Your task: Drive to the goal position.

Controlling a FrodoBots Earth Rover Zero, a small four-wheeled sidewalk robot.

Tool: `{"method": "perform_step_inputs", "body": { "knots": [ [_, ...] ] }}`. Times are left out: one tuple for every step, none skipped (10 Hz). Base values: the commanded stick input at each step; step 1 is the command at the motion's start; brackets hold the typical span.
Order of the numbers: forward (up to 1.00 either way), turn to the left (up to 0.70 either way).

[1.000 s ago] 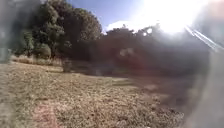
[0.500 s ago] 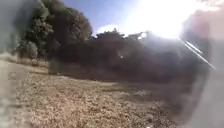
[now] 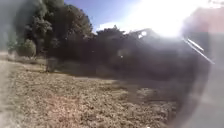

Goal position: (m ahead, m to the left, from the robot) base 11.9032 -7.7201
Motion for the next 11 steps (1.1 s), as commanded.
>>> {"method": "perform_step_inputs", "body": {
  "knots": [
    [0.70,0.00],
    [0.70,0.00],
    [0.70,0.00],
    [0.70,0.00],
    [0.70,0.00],
    [0.70,0.00],
    [0.70,0.00],
    [0.70,0.00],
    [0.70,0.00],
    [0.70,0.00],
    [0.70,0.00]
  ]
}}
